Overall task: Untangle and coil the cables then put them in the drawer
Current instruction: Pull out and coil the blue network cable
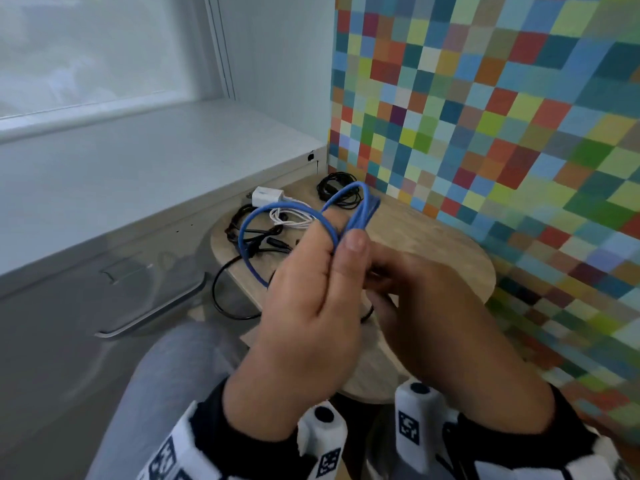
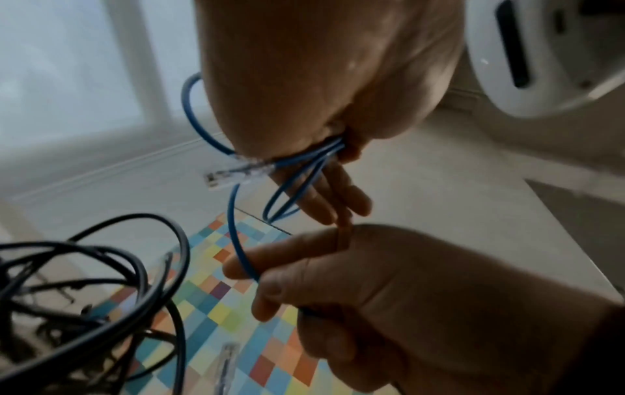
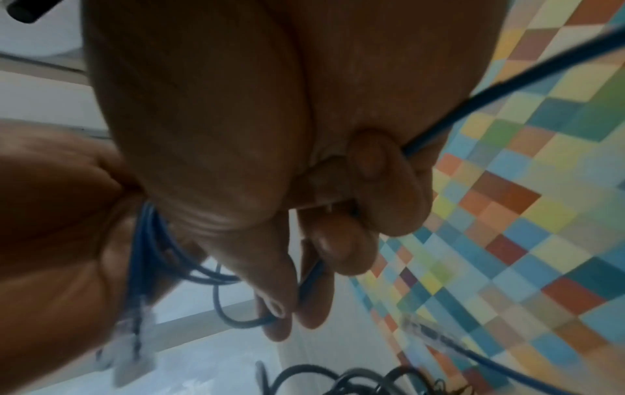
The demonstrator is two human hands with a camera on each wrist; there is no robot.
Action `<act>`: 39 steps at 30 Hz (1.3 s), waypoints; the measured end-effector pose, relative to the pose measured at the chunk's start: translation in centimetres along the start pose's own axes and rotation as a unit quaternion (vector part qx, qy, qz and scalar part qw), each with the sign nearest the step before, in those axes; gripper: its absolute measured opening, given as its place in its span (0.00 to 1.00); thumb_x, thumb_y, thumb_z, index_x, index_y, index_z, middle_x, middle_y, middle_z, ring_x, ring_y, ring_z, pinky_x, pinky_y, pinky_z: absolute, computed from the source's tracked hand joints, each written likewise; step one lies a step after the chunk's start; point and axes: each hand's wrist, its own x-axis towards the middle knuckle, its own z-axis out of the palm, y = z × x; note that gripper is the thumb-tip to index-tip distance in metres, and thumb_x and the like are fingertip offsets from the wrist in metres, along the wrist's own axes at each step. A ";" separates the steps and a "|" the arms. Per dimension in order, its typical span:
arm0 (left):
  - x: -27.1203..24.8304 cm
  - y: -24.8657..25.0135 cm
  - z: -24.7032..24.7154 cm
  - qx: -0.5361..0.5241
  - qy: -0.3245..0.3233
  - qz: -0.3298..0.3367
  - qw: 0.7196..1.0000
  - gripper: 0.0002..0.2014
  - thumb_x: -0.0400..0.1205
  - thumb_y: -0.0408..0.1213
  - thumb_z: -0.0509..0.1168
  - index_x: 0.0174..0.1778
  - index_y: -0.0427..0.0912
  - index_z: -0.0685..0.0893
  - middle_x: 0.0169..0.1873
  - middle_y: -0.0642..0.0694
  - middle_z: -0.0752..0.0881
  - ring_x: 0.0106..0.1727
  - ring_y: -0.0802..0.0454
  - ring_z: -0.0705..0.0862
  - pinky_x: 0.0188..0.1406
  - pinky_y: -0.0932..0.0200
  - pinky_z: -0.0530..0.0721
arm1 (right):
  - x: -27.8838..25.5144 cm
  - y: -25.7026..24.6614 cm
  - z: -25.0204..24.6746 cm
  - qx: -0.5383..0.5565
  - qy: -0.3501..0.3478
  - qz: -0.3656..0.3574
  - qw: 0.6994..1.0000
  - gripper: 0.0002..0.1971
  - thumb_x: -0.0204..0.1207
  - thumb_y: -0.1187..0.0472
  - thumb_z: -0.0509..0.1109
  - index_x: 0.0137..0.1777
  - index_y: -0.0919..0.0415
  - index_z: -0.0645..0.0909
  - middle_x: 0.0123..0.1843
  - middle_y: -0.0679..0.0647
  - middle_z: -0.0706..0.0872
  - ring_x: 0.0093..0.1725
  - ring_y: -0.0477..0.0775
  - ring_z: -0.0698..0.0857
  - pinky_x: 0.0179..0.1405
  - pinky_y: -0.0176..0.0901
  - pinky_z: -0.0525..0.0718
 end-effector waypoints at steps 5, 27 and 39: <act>-0.4 -0.5 -0.1 0.214 -0.054 0.058 0.974 0.16 0.92 0.50 0.52 0.68 0.57 0.82 0.47 0.46 0.92 0.41 0.51 0.89 0.40 0.47 0.85 | 0.0 -0.7 -0.6 -0.050 0.025 -0.088 0.995 0.11 0.81 0.52 0.61 0.40 0.44 0.83 0.31 0.40 0.74 0.26 0.39 0.72 0.28 0.33 0.69; 1.6 0.8 -4.6 0.084 -0.170 -0.170 0.967 0.22 0.81 0.60 0.70 0.34 0.44 0.86 0.20 0.56 0.72 0.21 0.59 0.68 0.24 0.65 0.68 | -1.8 2.2 -5.0 0.221 0.169 -0.073 0.958 0.01 0.73 0.47 0.78 0.43 0.39 0.90 0.41 0.33 0.92 0.39 0.39 0.89 0.35 0.24 0.79; 0.9 0.2 -5.3 -0.430 -0.309 -0.243 0.813 0.13 0.81 0.35 0.73 0.39 0.42 0.74 0.23 0.51 0.61 0.18 0.56 0.55 0.18 0.57 0.47 | -2.1 1.2 -2.9 0.316 -0.042 -0.143 0.937 0.55 0.70 0.56 0.85 0.88 0.29 0.53 0.83 0.27 0.71 0.27 0.62 0.68 0.25 0.50 0.78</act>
